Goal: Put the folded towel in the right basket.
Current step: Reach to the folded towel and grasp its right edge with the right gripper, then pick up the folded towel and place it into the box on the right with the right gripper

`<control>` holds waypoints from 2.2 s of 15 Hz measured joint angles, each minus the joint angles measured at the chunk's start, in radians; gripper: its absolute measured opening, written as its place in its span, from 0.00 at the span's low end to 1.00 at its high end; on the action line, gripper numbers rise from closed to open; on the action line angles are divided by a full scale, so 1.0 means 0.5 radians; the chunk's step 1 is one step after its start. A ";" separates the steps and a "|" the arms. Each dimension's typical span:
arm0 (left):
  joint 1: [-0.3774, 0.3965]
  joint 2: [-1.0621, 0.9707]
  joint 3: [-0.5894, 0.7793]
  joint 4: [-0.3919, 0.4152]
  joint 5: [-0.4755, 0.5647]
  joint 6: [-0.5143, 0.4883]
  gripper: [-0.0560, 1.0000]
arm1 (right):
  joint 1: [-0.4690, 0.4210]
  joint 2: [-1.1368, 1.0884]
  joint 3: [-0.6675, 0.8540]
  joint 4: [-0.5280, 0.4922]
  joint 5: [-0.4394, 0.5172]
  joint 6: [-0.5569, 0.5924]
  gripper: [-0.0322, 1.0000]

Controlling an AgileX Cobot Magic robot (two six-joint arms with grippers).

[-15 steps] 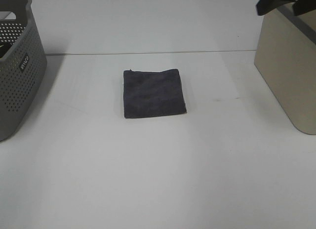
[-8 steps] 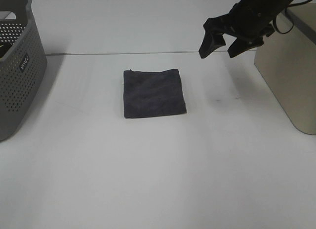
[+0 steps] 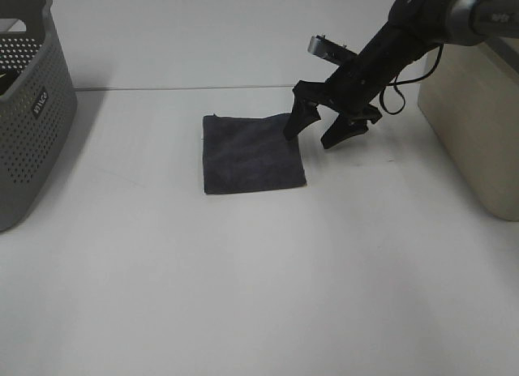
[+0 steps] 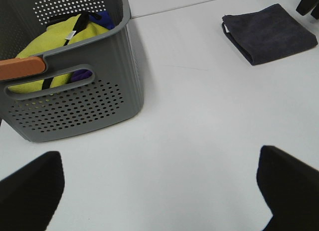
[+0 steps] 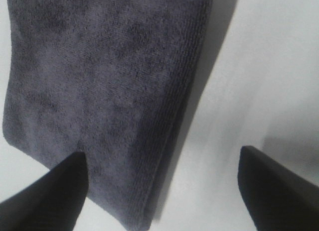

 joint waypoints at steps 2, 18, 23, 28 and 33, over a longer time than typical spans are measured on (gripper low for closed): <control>0.000 0.000 0.000 0.000 0.000 0.000 0.99 | 0.000 0.102 -0.080 0.082 0.048 0.000 0.77; 0.000 0.000 0.000 0.000 0.000 0.000 0.99 | 0.026 0.038 -0.096 0.262 0.046 -0.110 0.07; 0.000 0.000 0.000 0.000 0.000 0.000 0.99 | 0.026 -0.624 -0.096 -0.374 0.094 0.006 0.07; 0.000 0.000 0.000 0.000 0.000 0.000 0.99 | -0.160 -1.068 -0.096 -0.730 0.094 0.222 0.07; 0.000 0.000 0.000 0.000 0.000 0.000 0.99 | -0.804 -1.250 -0.096 -0.612 0.084 0.254 0.07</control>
